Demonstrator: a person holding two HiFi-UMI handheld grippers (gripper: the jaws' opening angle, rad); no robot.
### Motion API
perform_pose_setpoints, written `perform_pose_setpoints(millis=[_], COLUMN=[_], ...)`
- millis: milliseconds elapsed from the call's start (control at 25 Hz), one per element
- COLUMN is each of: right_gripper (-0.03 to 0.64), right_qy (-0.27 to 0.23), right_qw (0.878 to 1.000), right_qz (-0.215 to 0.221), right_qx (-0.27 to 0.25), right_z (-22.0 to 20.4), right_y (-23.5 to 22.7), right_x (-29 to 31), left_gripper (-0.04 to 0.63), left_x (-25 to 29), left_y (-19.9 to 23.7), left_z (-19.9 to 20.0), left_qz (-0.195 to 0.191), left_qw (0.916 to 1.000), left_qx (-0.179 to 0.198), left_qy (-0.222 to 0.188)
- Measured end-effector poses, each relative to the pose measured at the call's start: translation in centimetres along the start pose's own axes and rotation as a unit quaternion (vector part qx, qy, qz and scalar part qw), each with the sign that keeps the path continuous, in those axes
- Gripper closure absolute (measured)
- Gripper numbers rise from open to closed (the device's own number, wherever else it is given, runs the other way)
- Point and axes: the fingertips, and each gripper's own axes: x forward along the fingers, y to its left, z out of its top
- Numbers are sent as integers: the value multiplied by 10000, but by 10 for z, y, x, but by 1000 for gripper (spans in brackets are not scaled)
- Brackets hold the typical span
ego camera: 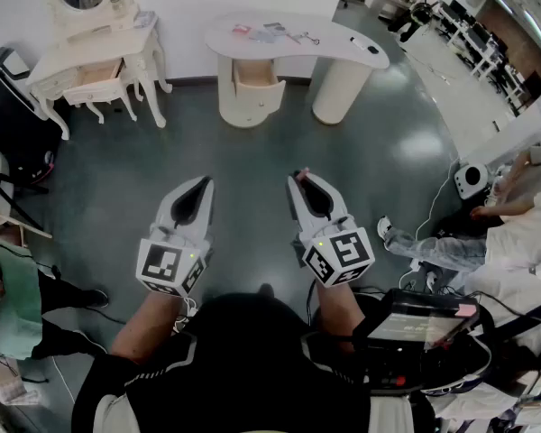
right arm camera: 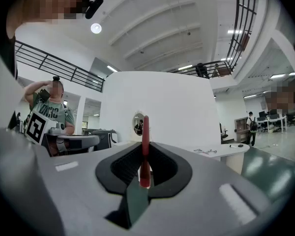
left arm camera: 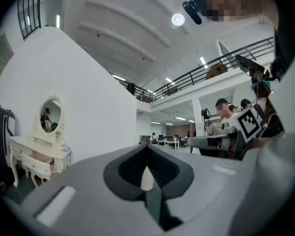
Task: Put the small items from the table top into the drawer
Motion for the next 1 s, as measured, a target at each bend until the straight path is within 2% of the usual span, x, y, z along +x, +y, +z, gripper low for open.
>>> perform_pose_setpoints(millis=[680, 1000], right_gripper=[569, 569], right_qy=[-62, -4], right_qw=[9999, 9999], right_qz=[-21, -16], right_qx=[109, 160], right_z=[5, -5], right_y=[16, 44], right_x=[9, 21], left_gripper=[595, 595], left_x=[-15, -33], left_y=[16, 33], left_z=[1, -10], left_qz=[-44, -251], left_qw=[10000, 9996], left_qx=[-55, -110], left_qy=[36, 97])
